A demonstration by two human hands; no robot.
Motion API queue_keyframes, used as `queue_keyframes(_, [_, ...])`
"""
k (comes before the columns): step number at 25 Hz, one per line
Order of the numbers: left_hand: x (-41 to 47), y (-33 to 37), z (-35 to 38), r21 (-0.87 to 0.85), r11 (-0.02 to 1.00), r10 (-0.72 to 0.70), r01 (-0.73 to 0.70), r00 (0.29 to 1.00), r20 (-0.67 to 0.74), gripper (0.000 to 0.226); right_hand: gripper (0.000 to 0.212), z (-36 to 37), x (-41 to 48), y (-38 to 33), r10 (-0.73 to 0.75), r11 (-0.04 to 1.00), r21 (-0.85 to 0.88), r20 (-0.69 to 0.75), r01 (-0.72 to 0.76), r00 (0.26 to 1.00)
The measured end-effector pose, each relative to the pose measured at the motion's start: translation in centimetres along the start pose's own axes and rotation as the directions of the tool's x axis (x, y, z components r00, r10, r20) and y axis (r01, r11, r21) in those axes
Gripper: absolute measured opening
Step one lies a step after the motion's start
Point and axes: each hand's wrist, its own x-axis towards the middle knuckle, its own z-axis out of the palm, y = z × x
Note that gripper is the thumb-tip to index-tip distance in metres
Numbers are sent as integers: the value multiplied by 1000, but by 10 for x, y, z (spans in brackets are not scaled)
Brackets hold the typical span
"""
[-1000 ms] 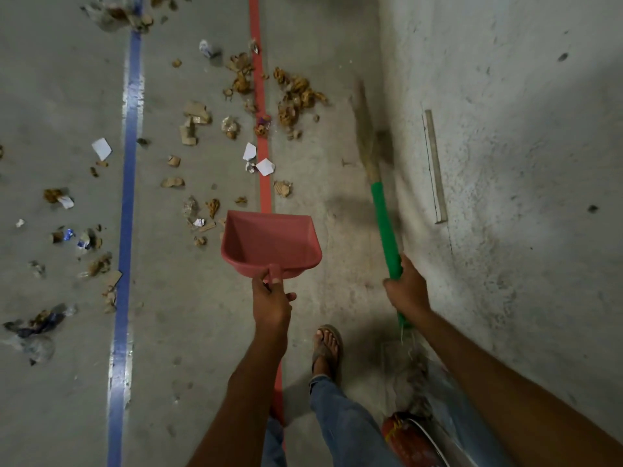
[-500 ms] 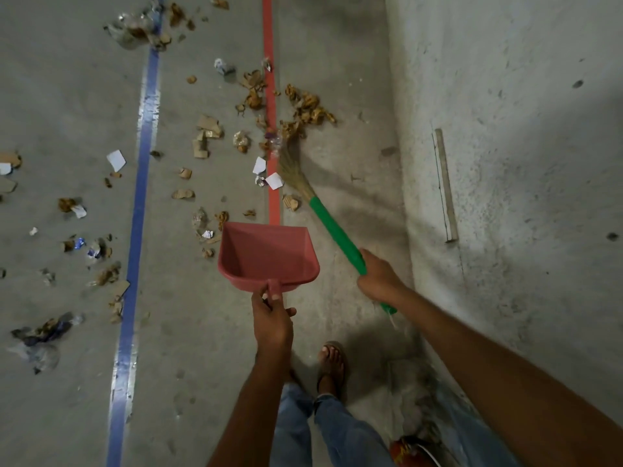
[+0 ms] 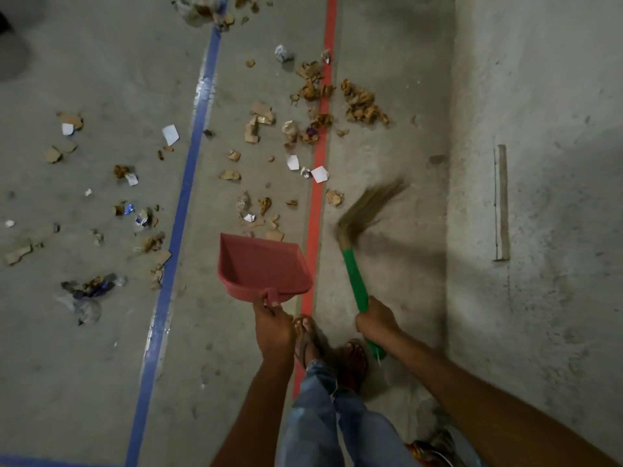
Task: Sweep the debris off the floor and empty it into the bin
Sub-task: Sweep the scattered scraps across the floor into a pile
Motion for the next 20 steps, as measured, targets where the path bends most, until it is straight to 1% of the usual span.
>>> queue_keyframes(2, [10,-4,-20,-41,999,-21,19,999,-41,43,43,24,14,-54,-34,998,54,16,33,999])
queue_keyframes(5, [20,-7,-39,-90,995,-46,40,997,-66,46,43,28,30,-125,-123,986,118,5,122,992])
queue_keyframes(7, [24,-2,-43,-101,994,-37,29,997,-72,45,43,19,25,-151,-216,972,97,-3,216,976])
queue_keyframes(9, [25,8,-43,-120,993,-25,18,998,-59,46,44,5,5,-159,-306,949,82,-14,306,952])
queue_keyframes(11, [22,19,-42,-128,992,-1,-4,999,-44,48,44,-11,-20,-152,-380,922,69,-38,382,924])
queue_keyframes(13, [19,30,-37,-131,991,33,-37,999,-34,48,41,-29,-41,-129,-420,905,39,-65,423,905])
queue_keyframes(15, [11,45,-27,-135,989,53,-54,999,-7,47,49,-53,-59,-94,-435,896,42,-107,441,894])
queue_keyframes(17, [4,61,-10,-143,988,64,-58,997,35,47,67,-81,-67,-57,-413,907,31,-146,421,899])
queue_keyframes(18, [0,69,1,-146,987,75,-67,996,52,47,76,-95,-68,-40,-379,920,40,-174,391,909])
queue_keyframes(20, [-6,84,25,-145,985,104,-90,990,96,49,84,-123,-63,-12,-281,949,66,-259,307,924])
